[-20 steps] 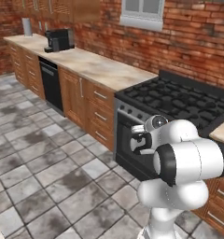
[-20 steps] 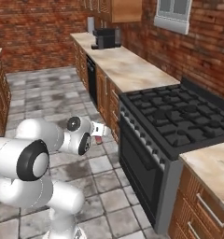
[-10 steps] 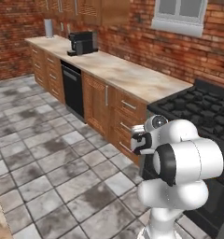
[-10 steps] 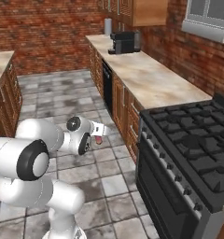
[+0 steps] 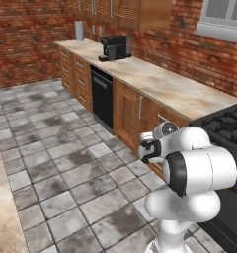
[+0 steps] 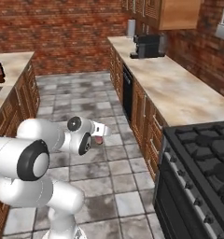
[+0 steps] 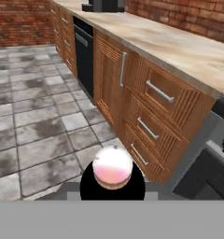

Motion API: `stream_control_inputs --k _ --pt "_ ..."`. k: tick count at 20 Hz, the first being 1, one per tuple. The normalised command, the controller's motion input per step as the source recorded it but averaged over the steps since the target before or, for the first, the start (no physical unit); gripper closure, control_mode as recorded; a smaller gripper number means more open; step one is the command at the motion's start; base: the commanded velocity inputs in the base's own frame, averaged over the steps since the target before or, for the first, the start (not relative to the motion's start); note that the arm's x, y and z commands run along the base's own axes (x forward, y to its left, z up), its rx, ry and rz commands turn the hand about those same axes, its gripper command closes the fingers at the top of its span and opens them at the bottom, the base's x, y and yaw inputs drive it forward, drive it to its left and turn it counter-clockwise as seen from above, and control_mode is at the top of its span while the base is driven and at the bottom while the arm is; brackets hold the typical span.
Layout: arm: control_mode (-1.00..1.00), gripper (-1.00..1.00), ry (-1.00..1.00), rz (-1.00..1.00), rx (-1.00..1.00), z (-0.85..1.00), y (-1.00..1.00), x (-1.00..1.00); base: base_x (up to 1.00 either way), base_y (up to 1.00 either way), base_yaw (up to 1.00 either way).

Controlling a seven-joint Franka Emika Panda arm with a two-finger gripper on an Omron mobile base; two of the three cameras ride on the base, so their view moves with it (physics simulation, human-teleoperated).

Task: Place the large bottle from the dining counter next to the other large bottle outside the sink, and place the small bottle from the dining counter next to the other small bottle inside the sink.

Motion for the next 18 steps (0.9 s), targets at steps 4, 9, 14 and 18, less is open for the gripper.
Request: stream_control_inputs --k 4,9,14,18 --pt "1.00 1.00 0.00 0.00 0.00 0.00 0.00 0.00 0.30 0.38 0.31" --pt "1.00 1.00 0.00 0.00 0.00 0.00 0.00 0.00 0.17 0.27 0.39" --pt "1.00 1.00 0.00 0.00 0.00 0.00 0.00 0.00 0.09 0.06 0.43" --pt "1.00 1.00 0.00 0.00 0.00 0.00 0.00 0.00 0.12 0.00 0.41"
